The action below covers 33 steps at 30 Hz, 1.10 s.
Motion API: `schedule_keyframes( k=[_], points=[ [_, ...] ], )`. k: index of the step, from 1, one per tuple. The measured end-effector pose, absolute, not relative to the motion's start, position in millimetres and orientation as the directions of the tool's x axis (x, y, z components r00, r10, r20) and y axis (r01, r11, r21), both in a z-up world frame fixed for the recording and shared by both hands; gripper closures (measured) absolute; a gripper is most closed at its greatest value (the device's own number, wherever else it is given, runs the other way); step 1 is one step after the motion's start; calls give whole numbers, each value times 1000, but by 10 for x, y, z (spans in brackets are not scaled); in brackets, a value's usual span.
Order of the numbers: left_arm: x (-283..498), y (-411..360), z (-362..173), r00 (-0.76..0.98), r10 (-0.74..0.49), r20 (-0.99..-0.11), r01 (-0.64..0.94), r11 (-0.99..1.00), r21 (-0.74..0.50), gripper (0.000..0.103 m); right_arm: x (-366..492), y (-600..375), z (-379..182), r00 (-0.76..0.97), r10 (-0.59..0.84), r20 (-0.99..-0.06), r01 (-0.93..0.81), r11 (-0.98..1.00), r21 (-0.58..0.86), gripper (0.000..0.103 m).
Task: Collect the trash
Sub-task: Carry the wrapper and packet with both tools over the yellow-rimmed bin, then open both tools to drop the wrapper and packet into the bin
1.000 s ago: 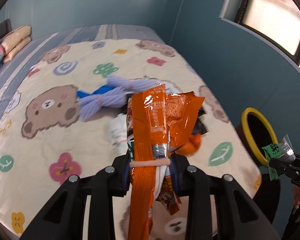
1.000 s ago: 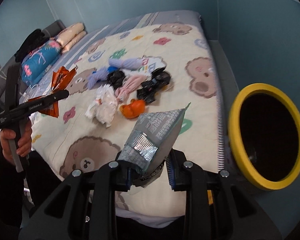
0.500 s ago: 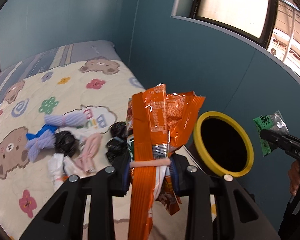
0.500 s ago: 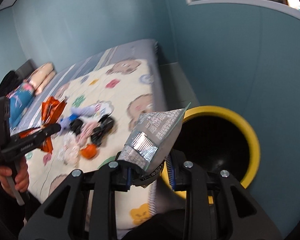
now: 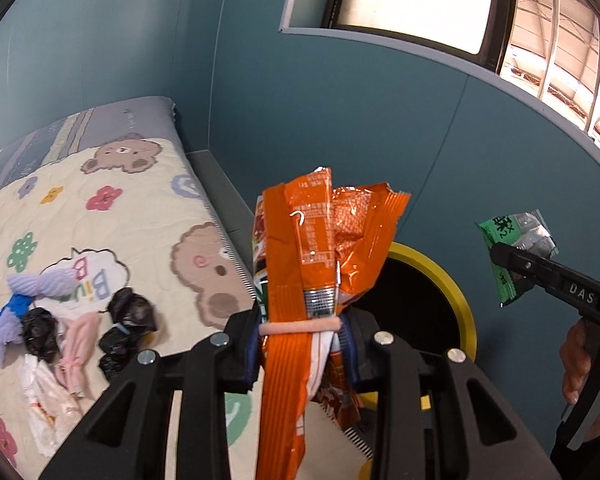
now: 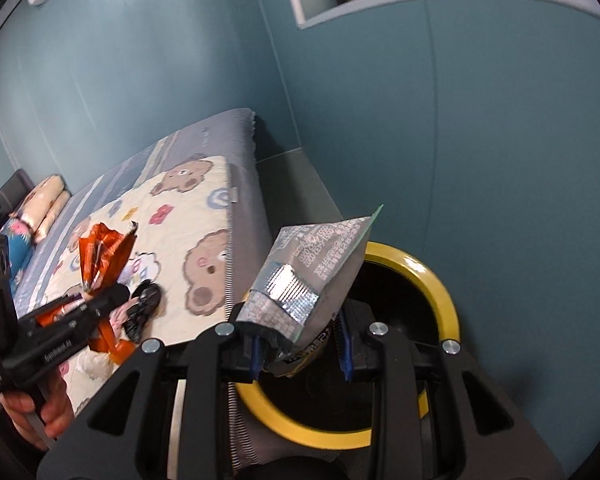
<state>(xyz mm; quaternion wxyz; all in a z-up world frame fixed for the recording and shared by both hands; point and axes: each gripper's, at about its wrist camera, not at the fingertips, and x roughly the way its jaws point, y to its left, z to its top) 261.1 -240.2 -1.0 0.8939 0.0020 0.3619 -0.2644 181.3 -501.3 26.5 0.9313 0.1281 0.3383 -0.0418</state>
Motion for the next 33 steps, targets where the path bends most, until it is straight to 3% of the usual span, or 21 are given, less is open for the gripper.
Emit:
schedule_keyframes(
  k=[15,21,24,33],
  points=[
    [2891,-3084,-598,473,-533,-702,499,819,-285,73,2159,-5452,-352,695,17,-719,240,937,254,71],
    [2955,-3179,-677,457,-534,-711,491,818,-300,69,2214,-5564,-460,683,4,-731,270,928,258,64],
    [2988,-3183,-697,453,-533,-714,487,819,-303,58,2191,-5625,-476,682,-4,-732,287,921,262,58],
    [3018,-3078,-661,478,-520,-708,459,835,-304,36,2208,-5631,-473,677,-14,-736,308,913,266,46]
  ],
)
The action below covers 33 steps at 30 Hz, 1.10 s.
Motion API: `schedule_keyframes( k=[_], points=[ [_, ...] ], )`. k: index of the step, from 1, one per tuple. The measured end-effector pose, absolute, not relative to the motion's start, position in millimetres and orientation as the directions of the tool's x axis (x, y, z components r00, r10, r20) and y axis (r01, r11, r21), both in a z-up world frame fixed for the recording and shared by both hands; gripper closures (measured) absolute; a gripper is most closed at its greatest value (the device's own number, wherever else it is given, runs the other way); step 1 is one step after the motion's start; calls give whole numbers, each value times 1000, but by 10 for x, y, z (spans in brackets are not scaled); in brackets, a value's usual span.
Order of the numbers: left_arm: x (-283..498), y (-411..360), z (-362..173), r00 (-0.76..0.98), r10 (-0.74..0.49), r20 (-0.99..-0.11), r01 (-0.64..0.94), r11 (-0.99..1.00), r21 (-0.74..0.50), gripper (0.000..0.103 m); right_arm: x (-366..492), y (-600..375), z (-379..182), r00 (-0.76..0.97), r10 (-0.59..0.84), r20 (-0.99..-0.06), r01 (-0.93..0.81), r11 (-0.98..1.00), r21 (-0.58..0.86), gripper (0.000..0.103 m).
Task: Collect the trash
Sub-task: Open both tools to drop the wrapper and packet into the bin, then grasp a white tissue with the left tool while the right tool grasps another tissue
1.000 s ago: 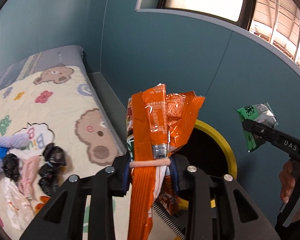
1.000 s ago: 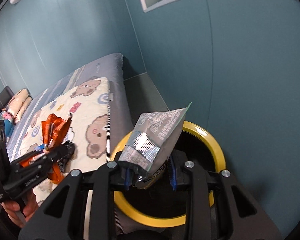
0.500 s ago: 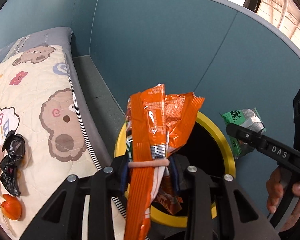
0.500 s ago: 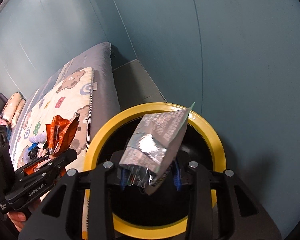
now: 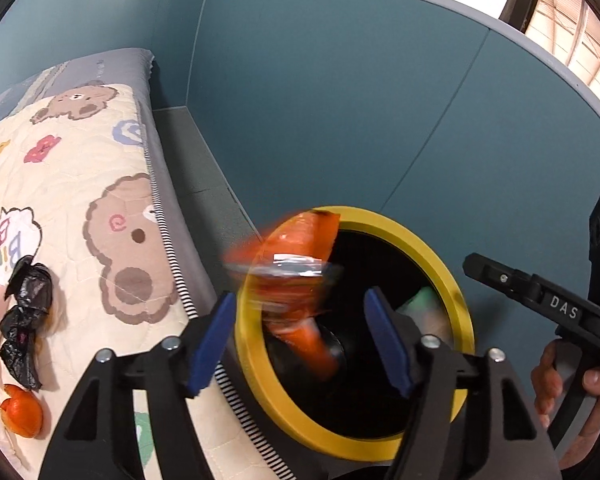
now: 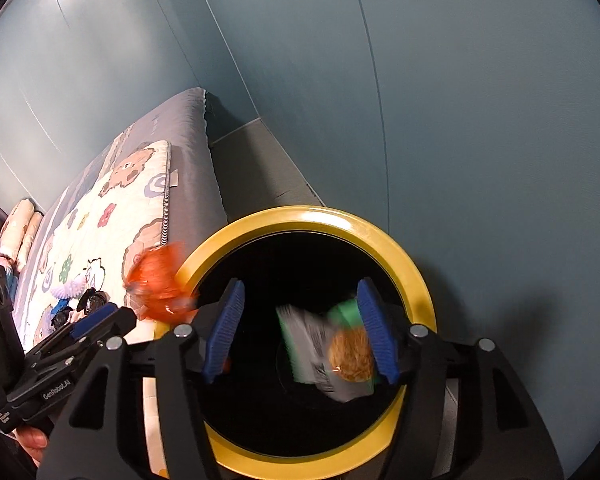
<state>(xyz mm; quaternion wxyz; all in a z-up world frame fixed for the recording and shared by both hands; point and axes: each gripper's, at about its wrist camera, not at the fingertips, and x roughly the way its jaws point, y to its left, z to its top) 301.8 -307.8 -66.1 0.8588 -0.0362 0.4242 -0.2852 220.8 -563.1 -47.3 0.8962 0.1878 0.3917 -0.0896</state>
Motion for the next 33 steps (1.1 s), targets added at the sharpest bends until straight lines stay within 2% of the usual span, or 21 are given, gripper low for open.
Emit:
schedule_keyframes(
  k=[3,12,21,28,33],
  points=[
    [3036,-2995,-613,496,-517,-698,447,841,-306,30,2188,-5627,-440,679,-14,-734,308,913,268,46],
    [3078,-2637,-463,553,-481,-680,399,869,-291,20,2098,-5507,-336,689,-5,-724,287,920,266,44],
    [2997,-2003,-170,651,-414,-636,341,908,-242,10,2088,-5031,-85,721,32,-692,193,950,245,34],
    [3014,-1363,-12,715,-329,-617,268,944,-193,8,2185,-4453,59,731,100,-676,88,967,238,27],
    [3031,-858,-1,744,-259,-616,200,966,-164,8,2276,-4009,106,720,154,-676,13,972,235,26]
  ],
)
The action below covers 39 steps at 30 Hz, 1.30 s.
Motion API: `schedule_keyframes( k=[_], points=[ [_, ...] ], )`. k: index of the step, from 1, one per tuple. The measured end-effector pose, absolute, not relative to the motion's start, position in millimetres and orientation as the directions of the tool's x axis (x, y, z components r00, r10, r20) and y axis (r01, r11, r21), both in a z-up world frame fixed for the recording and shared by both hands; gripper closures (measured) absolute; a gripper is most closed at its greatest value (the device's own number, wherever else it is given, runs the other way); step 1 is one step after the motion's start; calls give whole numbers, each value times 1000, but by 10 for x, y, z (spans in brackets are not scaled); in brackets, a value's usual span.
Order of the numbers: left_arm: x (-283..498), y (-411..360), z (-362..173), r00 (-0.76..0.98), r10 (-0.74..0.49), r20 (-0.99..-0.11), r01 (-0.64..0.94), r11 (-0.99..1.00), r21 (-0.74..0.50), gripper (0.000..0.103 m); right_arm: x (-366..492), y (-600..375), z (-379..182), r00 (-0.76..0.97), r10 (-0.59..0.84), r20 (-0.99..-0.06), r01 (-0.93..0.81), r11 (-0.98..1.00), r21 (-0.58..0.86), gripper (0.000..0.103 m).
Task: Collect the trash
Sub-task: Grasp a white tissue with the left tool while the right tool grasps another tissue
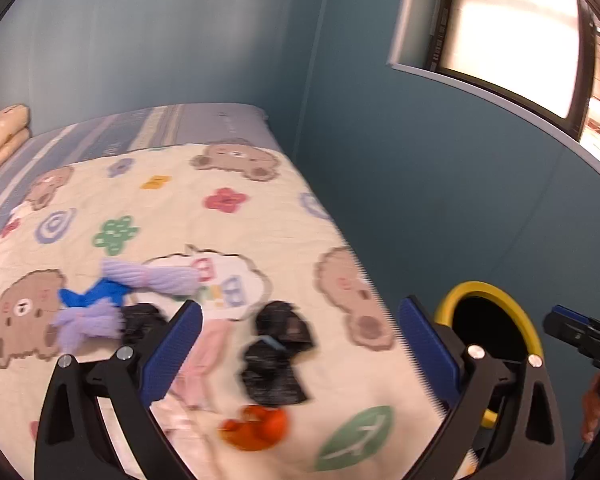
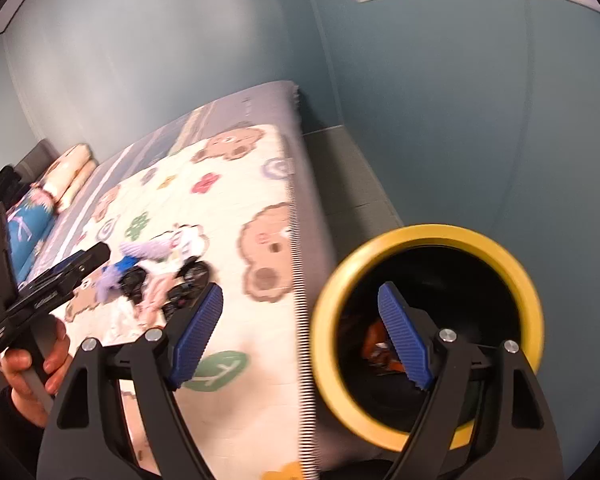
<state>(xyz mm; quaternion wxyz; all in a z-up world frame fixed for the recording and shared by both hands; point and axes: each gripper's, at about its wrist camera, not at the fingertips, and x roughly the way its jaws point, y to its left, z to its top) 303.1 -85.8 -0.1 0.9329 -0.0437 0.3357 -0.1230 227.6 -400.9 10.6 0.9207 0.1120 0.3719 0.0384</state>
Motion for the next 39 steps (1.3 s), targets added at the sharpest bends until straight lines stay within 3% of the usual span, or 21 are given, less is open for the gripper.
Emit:
schedule_keyframes(
  k=[13,21,35,39],
  points=[
    [3195,333,-237,761,-70,-645,-5,994,-114,8,2563,-3009,-65,649,261,-714,-138,964,227,26],
    [3345,912,-546,728,-14,-685,-83,991,-109,8,2718,-2498,-368,570,309,-762,-213,951,226,26],
    [3412,1395,-1104,647,-11,-763,-111,988,-109,8,2793,-1793,-898,424,365,-829,-334,914,232,26],
    [3418,1454,-1181,622,-61,-780,-126,976,-177,8,2763,-1563,-927,409,395,-822,-394,890,231,26]
  ],
)
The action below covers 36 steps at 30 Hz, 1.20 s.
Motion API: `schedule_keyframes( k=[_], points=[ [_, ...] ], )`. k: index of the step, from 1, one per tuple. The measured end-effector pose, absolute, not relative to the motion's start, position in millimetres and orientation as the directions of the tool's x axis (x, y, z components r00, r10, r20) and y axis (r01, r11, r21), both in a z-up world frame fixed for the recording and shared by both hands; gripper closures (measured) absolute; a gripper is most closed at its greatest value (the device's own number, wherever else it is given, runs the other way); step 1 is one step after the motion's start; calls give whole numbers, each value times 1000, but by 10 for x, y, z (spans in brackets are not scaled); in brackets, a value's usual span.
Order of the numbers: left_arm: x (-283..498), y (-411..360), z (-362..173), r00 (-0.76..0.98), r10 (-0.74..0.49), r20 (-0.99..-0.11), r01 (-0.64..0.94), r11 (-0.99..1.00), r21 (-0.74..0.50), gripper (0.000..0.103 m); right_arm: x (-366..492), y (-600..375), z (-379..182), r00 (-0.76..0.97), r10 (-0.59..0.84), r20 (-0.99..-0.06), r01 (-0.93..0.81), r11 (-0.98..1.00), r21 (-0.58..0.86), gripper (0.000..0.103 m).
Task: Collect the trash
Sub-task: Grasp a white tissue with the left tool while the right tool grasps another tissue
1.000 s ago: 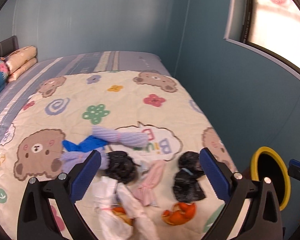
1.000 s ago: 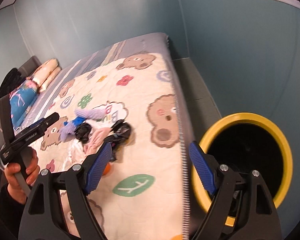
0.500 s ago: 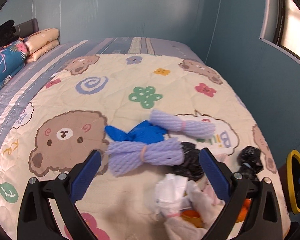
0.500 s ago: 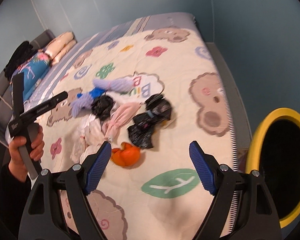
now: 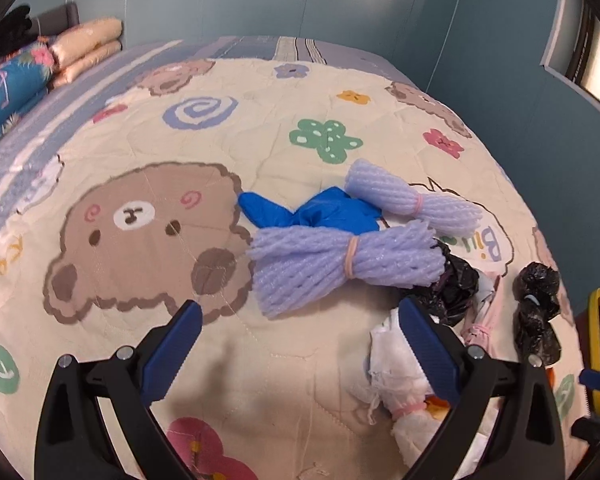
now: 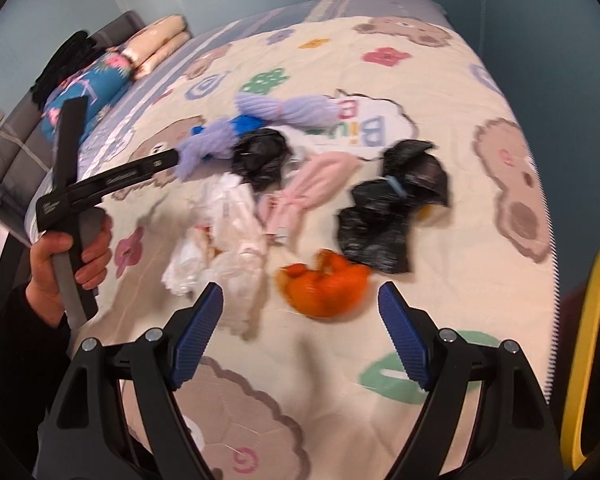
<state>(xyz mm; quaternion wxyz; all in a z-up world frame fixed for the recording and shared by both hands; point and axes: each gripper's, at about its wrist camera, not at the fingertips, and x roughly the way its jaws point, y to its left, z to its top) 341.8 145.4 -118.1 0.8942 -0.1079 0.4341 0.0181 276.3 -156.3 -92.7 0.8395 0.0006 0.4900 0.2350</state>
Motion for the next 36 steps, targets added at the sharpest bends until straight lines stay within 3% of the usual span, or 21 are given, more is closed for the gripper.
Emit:
schedule_keyframes(
  k=[5,14,20,25,29,36],
  points=[
    [3306,1412,-1227,586,-164,-794,-94,959,-267,8,2720,-1282,-990,376,418,-827,-467,856,221,28],
    [3121,1222,-1404,483,-298,-823,-41,931,-362,13,2686,-984,-1184,343,392,-854,-519,837,176,41],
    [3101,1098,-1503,447,-320,-835,-22,930,-368,17,2725,-895,-1355,343,354,-870,-525,840,135,52],
    [3083,1065,-1565,424,-338,-840,-22,923,-383,18,2787,-899,-1454,342,333,-879,-512,850,122,81],
    [3114,1023,-1599,421,-311,-852,-30,934,-356,18,2815,-951,-1490,336,331,-882,-501,856,130,88],
    [3325,1040,-1657,422,-285,-861,-88,932,-352,18,2796,-1008,-1510,333,347,-877,-502,852,146,90]
  ],
)
